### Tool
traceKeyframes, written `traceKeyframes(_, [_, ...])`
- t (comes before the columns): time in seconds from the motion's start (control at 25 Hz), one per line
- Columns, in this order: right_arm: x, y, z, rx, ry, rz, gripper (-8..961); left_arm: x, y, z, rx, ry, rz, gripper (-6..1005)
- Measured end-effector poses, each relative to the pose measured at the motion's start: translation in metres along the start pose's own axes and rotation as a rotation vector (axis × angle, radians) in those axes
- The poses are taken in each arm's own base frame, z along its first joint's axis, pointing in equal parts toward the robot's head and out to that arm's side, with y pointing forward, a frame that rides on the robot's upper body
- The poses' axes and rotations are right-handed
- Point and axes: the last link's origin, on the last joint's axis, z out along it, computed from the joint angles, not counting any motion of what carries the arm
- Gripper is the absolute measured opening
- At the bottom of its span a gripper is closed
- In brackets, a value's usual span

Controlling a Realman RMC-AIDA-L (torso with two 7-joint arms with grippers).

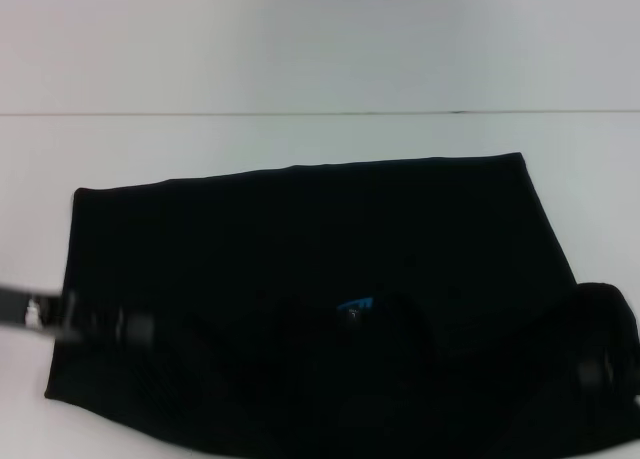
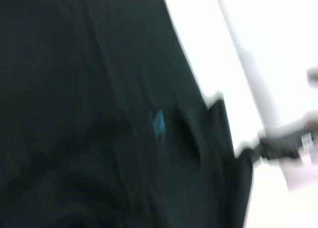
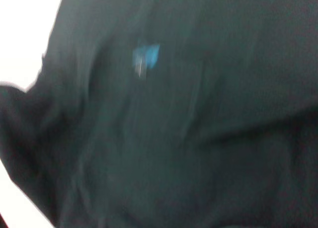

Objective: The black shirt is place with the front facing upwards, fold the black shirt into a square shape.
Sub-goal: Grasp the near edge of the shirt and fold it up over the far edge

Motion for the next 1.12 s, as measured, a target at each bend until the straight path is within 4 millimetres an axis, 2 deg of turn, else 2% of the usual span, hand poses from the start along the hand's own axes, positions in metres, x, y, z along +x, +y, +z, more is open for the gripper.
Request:
traceKeyframes(0.2, [-0.019, -0.006, -0.027, -0.049, -0.272, 0.127, 65, 0.020, -0.012, -0.018, 0.025, 0.280, -0.064, 25])
traceKeyframes(0.32, [-0.034, -0.009, -0.031, -0.069, -0.419, 0.194, 64, 0.029, -0.020, -0.023, 0.041, 0.416, -0.099, 26])
traceKeyframes(0.6, [-0.075, -0.016, -0.013, -0.037, -0.657, 0.250, 57, 0.037, -0.042, -0.016, 0.083, 0.641, -0.172, 28])
traceKeyframes(1.12, [-0.122, -0.012, 0.017, 0.157, -0.731, 0.181, 56, 0.047, -0.058, 0.010, 0.216, 0.719, -0.166, 35])
